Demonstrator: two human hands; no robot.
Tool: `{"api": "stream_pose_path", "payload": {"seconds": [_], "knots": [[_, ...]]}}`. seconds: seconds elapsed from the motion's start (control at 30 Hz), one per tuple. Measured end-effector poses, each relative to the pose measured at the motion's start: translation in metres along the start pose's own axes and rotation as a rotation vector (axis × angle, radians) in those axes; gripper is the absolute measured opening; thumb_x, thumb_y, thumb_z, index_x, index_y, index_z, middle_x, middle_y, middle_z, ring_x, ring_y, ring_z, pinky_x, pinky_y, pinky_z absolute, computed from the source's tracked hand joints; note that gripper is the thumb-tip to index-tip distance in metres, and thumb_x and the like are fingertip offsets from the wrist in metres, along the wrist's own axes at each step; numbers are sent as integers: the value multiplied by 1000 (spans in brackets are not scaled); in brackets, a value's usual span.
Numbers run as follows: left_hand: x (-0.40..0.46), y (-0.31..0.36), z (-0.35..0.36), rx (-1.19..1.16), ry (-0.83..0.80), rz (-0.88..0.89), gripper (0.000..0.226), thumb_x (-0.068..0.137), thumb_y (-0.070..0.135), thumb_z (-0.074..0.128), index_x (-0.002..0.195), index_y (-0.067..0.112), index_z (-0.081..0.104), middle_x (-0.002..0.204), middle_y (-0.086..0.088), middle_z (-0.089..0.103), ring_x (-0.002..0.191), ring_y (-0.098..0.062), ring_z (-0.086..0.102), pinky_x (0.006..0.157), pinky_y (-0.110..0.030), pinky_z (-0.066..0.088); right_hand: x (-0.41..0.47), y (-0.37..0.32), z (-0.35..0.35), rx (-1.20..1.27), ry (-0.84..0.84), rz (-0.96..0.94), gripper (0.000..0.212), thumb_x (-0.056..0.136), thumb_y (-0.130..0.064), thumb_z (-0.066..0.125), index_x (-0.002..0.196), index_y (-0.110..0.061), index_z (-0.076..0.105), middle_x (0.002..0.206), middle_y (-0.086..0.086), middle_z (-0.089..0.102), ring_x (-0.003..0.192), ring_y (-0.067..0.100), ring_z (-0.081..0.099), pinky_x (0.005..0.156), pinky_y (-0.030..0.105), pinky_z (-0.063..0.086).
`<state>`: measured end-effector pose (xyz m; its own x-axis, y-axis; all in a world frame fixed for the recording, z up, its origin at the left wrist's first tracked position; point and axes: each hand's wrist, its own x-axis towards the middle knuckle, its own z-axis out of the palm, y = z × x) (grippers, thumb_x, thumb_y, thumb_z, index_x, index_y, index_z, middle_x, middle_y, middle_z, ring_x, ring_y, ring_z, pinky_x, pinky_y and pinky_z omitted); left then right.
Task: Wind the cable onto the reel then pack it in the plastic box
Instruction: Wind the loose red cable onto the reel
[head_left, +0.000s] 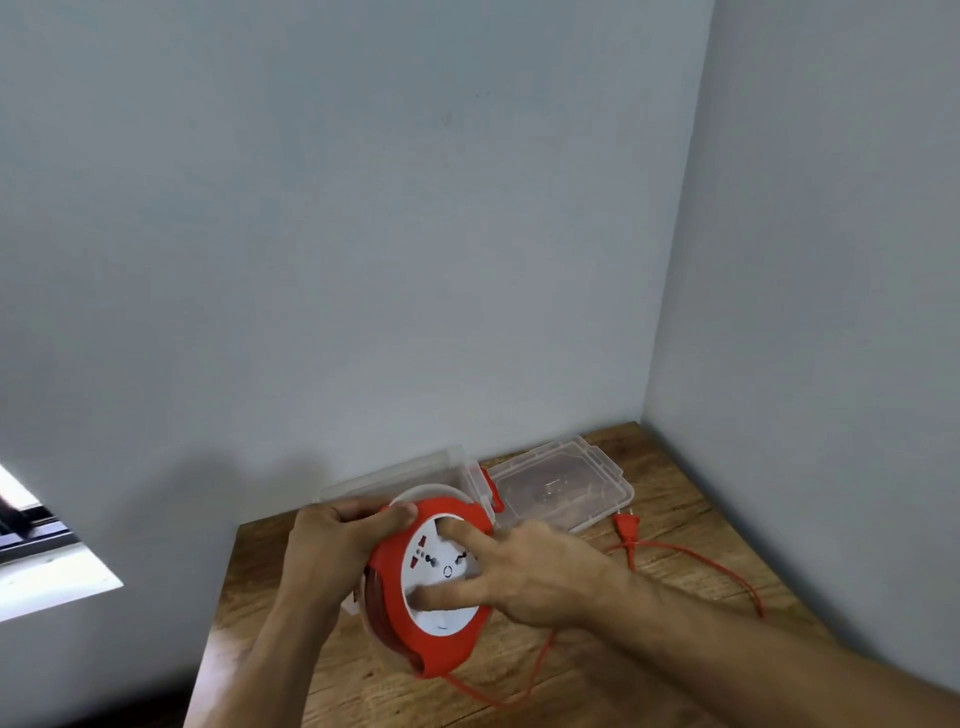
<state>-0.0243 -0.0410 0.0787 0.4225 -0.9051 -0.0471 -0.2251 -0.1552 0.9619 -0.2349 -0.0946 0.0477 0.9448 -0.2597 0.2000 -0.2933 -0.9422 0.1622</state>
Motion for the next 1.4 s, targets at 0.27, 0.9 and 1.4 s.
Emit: {"api": "stream_pose_path", "payload": {"seconds": [0.27, 0.9, 1.4], "knots": [[-14, -3, 9, 37, 115, 128, 11, 73, 24, 88, 77, 34, 84, 72, 16, 80, 70, -10, 77, 71, -39, 64, 8, -23, 16, 87, 158, 302, 52, 89, -48, 54, 138, -44, 36, 111, 9, 70, 75, 26, 70, 55, 37, 56], [-20, -8, 7, -23, 175, 179, 33, 73, 14, 88, 65, 45, 80, 72, 8, 80, 70, -18, 77, 66, -36, 65, 13, -48, -5, 857, 222, 1065, 54, 86, -69, 58, 123, -30, 49, 95, -2, 76, 71, 14, 72, 58, 26, 54], [-3, 14, -5, 200, -162, -85, 15, 76, 31, 84, 73, 16, 85, 71, -10, 81, 70, -31, 79, 80, -53, 64, -7, 15, 1, -155, 129, -380, 50, 103, -20, 55, 145, -40, 37, 143, 16, 37, 67, 22, 63, 51, 33, 54]]}}
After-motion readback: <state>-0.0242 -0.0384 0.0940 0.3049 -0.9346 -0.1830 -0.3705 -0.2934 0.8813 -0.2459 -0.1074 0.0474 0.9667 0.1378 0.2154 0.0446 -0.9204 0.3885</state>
